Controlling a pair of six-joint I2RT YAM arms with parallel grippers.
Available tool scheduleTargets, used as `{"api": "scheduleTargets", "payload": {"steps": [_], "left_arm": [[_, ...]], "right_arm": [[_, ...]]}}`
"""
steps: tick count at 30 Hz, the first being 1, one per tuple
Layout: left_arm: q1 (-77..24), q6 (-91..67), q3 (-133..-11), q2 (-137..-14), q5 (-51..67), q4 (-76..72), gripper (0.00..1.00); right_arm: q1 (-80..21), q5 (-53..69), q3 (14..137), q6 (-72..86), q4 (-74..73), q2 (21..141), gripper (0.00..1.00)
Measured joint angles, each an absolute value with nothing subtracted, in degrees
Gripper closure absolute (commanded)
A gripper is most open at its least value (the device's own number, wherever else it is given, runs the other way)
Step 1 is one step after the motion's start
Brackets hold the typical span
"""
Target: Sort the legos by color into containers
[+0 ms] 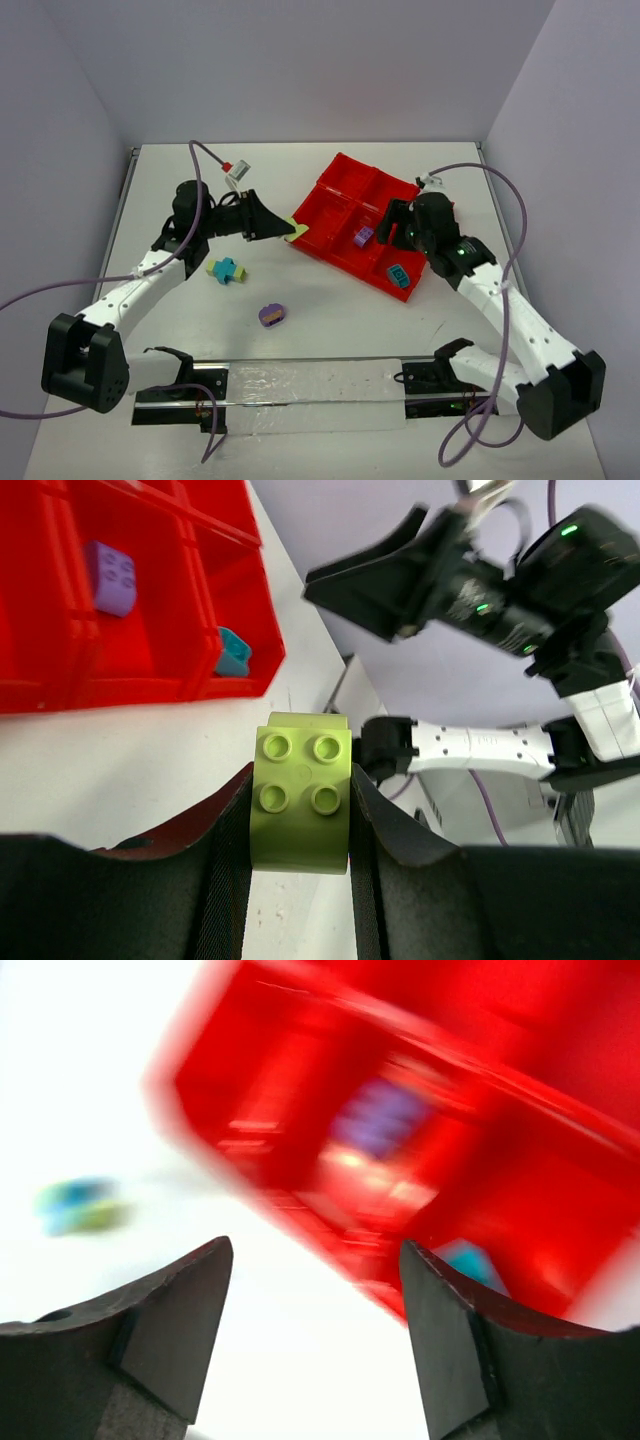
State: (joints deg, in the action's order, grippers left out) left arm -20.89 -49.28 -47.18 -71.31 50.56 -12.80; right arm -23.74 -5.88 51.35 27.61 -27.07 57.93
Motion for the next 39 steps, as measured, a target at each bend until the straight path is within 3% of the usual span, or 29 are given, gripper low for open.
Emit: {"api": "scheduleTargets", "payload": {"steps": [5,14,31,33,39], "left_arm": [[-24.01,-48.93,-48.27,-73.39,53.11,-13.76,1.0],[-25.16,-51.09,-48.38,-74.65,57.23,-19.5,1.0],[-26.22,-53.2,-48.49,-74.65,59.63,-23.75,1.0],[-26.22,-53.32,-48.49,-74.65,59.89,-23.82,1.0],[-26.22,-53.56,-48.49,-74.59,60.65,-24.0,1.0]], "right_arm": [[-23.81,14.96,51.4,27.57,-16.71,51.59,0.18],[-24.03,40.16,48.4,34.38,1.69,57.32,0.19],[-26.91,50.33,48.23,39.51,14.27,68.14,0.29],[-27.06,50.76,48.23,39.77,14.87,68.6,0.34],[-27.85,51.69,48.22,40.26,16.51,68.84,0.66]]}}
